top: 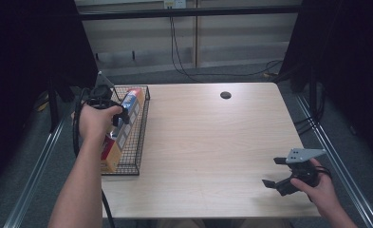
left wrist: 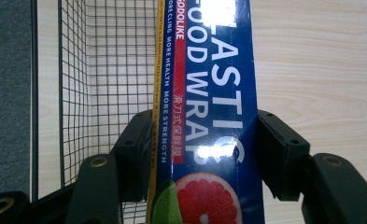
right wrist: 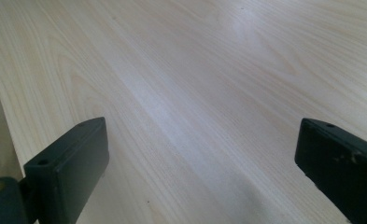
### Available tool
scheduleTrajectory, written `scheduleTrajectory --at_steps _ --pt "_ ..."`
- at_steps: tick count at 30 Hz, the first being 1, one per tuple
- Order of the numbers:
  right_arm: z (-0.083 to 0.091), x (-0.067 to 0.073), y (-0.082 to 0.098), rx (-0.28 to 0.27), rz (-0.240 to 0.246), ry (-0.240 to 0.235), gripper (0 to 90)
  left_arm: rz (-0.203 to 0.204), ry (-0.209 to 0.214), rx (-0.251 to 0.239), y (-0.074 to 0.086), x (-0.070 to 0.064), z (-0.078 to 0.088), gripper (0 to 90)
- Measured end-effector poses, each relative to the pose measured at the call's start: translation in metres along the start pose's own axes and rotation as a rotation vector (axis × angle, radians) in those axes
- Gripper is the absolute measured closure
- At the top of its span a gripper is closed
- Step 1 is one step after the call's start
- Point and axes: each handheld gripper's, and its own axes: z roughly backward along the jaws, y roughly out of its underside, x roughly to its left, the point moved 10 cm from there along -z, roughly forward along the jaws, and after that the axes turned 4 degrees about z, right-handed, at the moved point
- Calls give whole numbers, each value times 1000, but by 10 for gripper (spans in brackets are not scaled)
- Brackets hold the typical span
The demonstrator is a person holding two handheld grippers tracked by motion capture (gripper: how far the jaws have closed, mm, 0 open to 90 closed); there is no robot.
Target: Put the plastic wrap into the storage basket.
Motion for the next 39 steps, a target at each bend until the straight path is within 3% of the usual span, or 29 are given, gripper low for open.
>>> scheduleTrajectory --at_steps 7,9,17,30,32,38,39 --pt "0 0 0 3 -2 4 28 12 -11 -2 1 5 -4 434" --pt "-1 0 0 3 -2 4 28 -10 -25 -2 1 8 -4 434" --pt "0 0 1 5 -4 3 28 18 -23 -6 2 13 -12 434" --pt "0 0 1 4 -3 0 28 20 -35 3 5 17 -24 433" --pt "0 0 1 4 -4 0 28 43 -31 -1 5 17 -27 433" --pt "0 0 2 8 -2 3 28 39 -37 -4 5 19 -29 433" --pt "0 0 2 6 -3 0 28 23 -49 1 5 22 -30 433"
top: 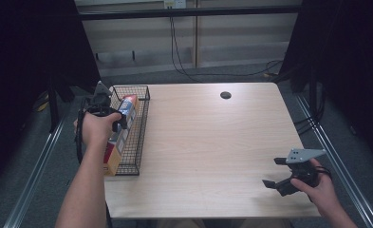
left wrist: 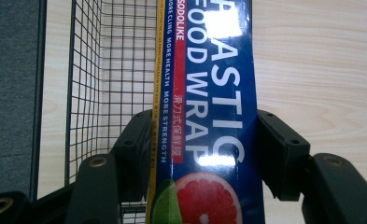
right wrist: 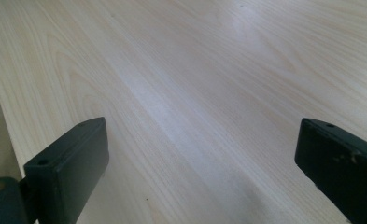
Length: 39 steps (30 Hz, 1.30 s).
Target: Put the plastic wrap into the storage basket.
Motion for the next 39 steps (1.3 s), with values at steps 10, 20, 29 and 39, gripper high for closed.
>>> scheduleTrajectory --at_steps 10,20,29,39 --pt "1 0 0 -4 1 3 27 28 -9 -15 0 3 -9 432" --pt "0 1 0 -3 5 -1 28 46 -11 -14 0 9 -17 432" --pt "0 1 1 1 5 -3 28 58 -25 -9 2 16 -27 430" --pt "0 0 2 5 -1 1 28 73 -41 4 4 20 -39 429"
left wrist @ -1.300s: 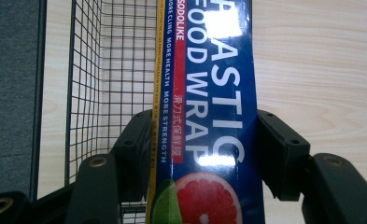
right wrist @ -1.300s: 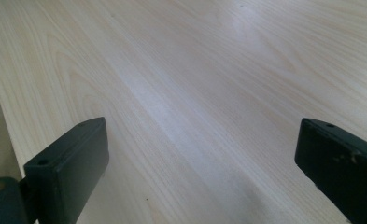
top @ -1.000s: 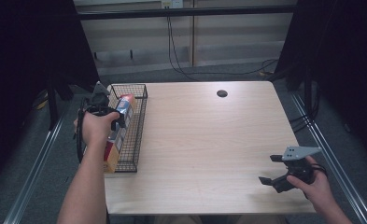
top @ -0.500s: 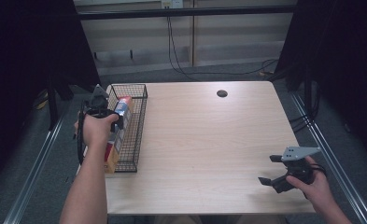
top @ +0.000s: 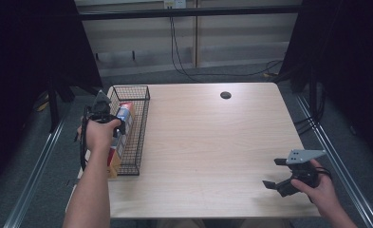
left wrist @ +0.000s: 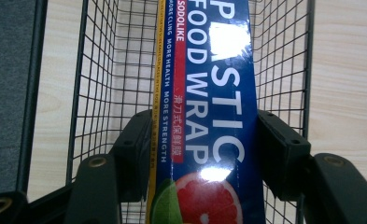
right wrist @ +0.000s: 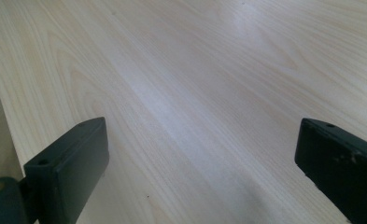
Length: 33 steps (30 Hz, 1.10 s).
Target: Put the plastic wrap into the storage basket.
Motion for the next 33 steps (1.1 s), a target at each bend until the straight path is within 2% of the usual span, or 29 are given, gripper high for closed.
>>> scheduleTrajectory --at_steps 3,4,8,11,16,18,19,25,27,31,32,33 --pt "0 0 0 1 -1 1 28 5 2 0 0 0 -1 429" --pt "0 0 0 1 -1 0 28 -10 1 4 -1 2 -2 429" --pt "0 1 0 0 -3 -5 28 12 0 -1 -1 0 -4 428" --pt "-1 0 0 -1 -2 -3 28 3 1 -6 -2 0 -4 427" --pt "-1 1 0 -1 -1 -6 28 15 0 -10 -2 -1 -7 425" --pt "-1 1 0 -1 -1 -6 28 8 1 -6 -2 -1 -8 424" --pt "-2 1 0 0 1 -6 28 23 0 -14 -2 -3 -9 423" --pt "-2 1 1 6 -1 -5 28 21 -2 -16 -2 -3 -10 418" --pt "-2 1 1 4 0 -8 28 5 -5 -18 -3 -2 -10 415" --pt "-2 2 1 8 1 -7 28 1 -2 -14 -2 -3 -10 410" --pt "-2 2 1 9 1 -8 28 23 4 -19 -2 -5 -10 405" --pt "-3 2 1 9 1 -8 28 13 12 -16 -2 -5 -10 398"
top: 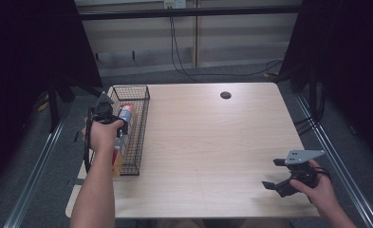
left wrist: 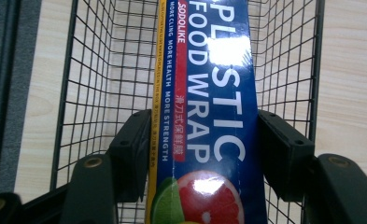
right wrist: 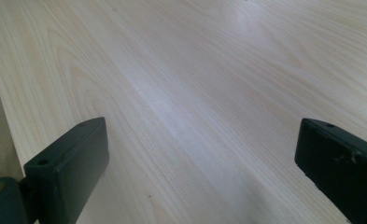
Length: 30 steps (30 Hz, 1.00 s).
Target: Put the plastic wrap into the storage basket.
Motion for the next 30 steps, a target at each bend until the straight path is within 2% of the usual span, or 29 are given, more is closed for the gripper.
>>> scheduleTrajectory --at_steps 2,4,6,8,9,11,12,13,14,15,16,18,20,21,22,25,27,30 --pt "0 0 -1 -1 2 2 28 3 5 -22 -3 -2 4 388" --pt "0 0 -1 -2 2 3 28 -8 1 -17 -3 -2 5 388" --pt "0 0 -1 -2 4 3 28 8 7 -20 -3 -3 8 370" --pt "0 0 -2 -3 8 1 28 -7 18 -21 -2 -3 11 366" --pt "0 0 -2 -3 8 1 28 -15 6 -29 -3 -2 13 366" --pt "0 0 -2 -2 10 1 28 -15 19 -35 -3 -6 17 346" --pt "0 1 -2 -8 4 -1 27 -32 25 -32 -2 -7 21 340" --pt "0 1 -2 -8 4 -1 27 -32 25 -32 -2 -7 21 345" --pt "0 1 -2 -4 6 -1 28 -32 41 -32 -2 -9 24 345" --pt "0 1 -1 -2 6 2 28 -28 69 -34 -2 -13 26 351" --pt "1 1 -1 0 5 5 28 -40 73 -50 -3 -19 31 347" --pt "1 2 -2 -4 5 2 28 -46 84 -51 -4 -22 33 342" --pt "1 2 -3 -5 4 2 28 -68 107 -61 -5 -30 37 334" --pt "0 3 -4 -7 8 2 28 -85 124 -71 -5 -39 42 326" --pt "0 3 -4 -7 8 2 28 -85 124 -71 -5 -39 42 315" --pt "-1 4 -4 -2 15 0 28 -109 156 -83 -5 -53 45 284" --pt "-1 3 -4 -3 18 1 28 -115 163 -83 -5 -57 46 283" --pt "0 2 -4 -1 14 3 28 -136 187 -92 -3 -68 47 277"
